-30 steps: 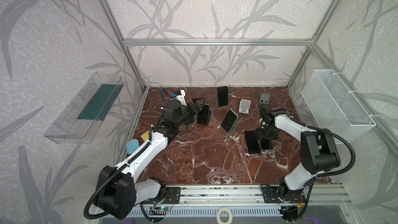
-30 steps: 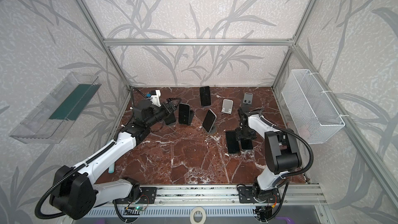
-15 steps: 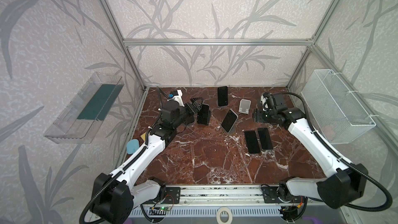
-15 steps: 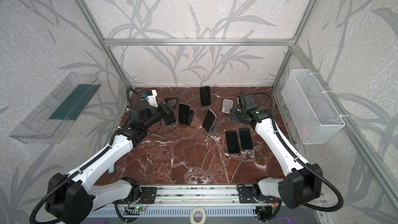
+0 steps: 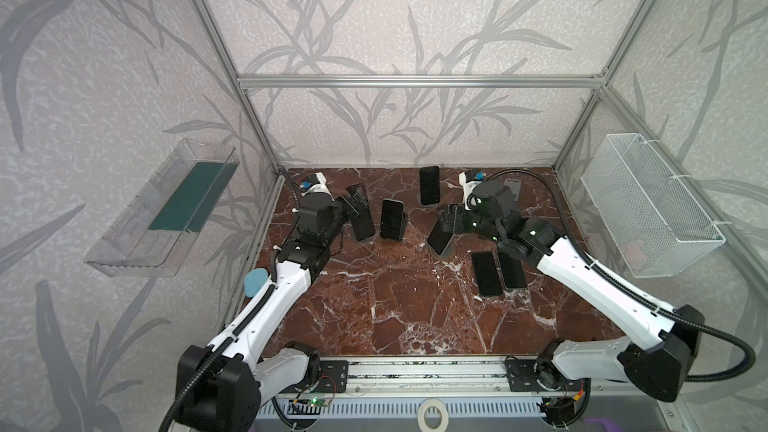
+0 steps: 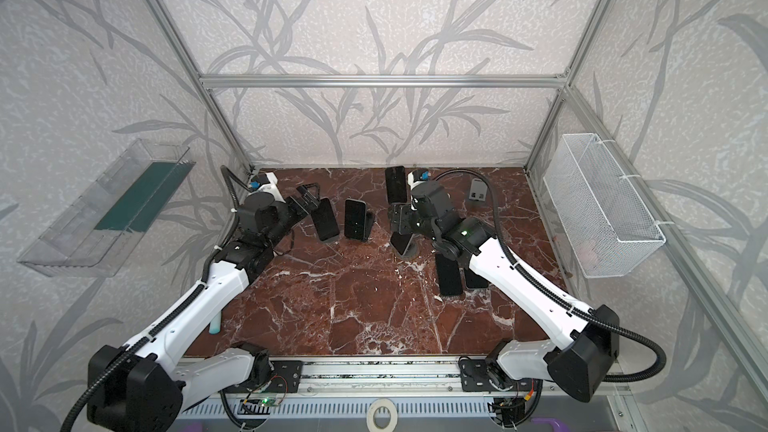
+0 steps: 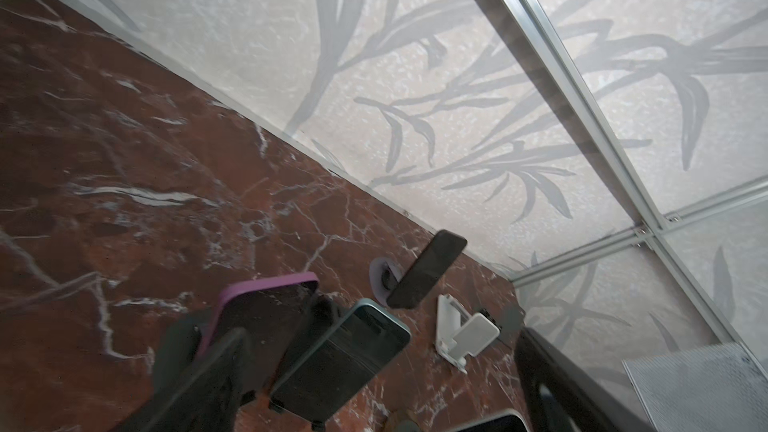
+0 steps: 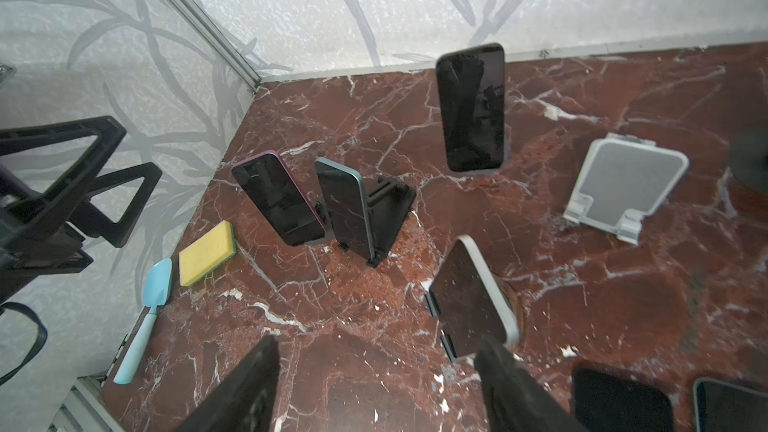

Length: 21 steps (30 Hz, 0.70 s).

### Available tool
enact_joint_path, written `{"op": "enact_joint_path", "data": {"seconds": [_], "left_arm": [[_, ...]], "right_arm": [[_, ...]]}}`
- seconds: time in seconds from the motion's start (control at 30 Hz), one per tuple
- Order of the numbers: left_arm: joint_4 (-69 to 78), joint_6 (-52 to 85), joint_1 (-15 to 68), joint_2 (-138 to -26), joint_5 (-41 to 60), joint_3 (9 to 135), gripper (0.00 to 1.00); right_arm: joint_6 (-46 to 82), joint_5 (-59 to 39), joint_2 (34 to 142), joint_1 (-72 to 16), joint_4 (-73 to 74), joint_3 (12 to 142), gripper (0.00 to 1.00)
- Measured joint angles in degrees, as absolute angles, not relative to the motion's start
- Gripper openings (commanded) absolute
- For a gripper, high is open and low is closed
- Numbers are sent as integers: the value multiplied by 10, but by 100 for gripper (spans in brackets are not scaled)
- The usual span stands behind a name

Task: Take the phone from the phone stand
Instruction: 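Raise the right gripper toward the far phones while the left gripper moves toward them, then reach the right gripper across to the purple-edged phone on the black stand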

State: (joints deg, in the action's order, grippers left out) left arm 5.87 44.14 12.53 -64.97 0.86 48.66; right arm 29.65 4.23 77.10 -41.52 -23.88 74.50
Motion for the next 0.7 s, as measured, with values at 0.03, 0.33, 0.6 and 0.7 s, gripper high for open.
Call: {"op": "enact_joint_path", "data": {"seconds": [0.03,0.33,0.6,0.7], "left_arm": [[58,446,112,-650,6,484,98],[56,471,50,-650,-25,474,95],[56,491,30,-650,-34,459,95],[56,496,24,-650,-31,459,95]], "right_arm": [[291,37,783,-428,-235,757,78],[223,11,867,-525,-214,826,92],[145,44,1030,-549,-226,961,98],[135,63,1093,-549,-239,1024,99]]}}
